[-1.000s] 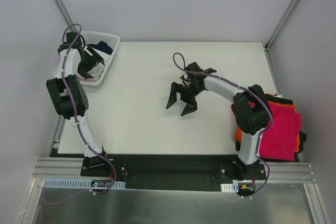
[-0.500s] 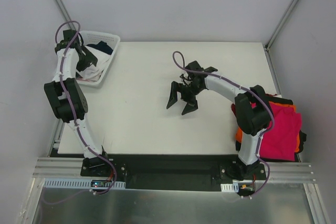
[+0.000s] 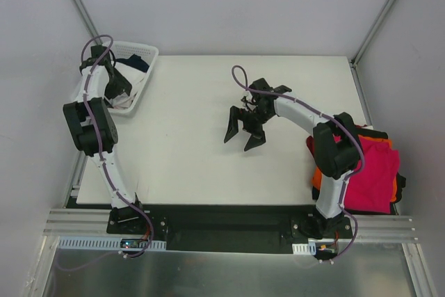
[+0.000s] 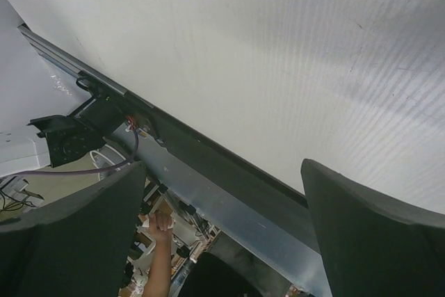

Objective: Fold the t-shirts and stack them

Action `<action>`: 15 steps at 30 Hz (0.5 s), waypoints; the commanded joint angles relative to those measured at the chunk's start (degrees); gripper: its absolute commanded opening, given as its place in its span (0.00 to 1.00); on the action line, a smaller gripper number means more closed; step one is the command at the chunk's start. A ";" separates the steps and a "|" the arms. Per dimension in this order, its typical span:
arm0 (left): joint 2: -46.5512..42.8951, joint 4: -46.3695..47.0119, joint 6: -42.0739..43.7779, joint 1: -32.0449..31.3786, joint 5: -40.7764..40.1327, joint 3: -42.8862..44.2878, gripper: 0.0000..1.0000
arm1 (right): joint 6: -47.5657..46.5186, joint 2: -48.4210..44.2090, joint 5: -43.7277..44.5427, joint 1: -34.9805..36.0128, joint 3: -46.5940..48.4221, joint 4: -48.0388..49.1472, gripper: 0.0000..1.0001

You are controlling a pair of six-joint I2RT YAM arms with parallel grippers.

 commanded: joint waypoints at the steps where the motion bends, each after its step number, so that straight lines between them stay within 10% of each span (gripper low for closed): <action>1: 3.84 0.24 3.31 -0.37 2.12 3.24 0.78 | -0.85 -0.34 -0.28 -0.18 1.72 -1.73 0.98; 5: 5.78 0.24 4.45 -0.37 2.38 5.88 0.67 | -0.49 0.63 -0.55 -0.35 2.86 -1.74 0.98; 10: 2.81 0.07 4.01 -0.46 2.74 6.41 0.13 | -0.32 1.95 -1.25 -0.27 4.18 -1.82 0.98; 15: -0.80 -0.11 2.26 -0.46 4.58 5.35 0.09 | -0.23 2.48 -1.52 -0.53 5.67 -2.18 0.98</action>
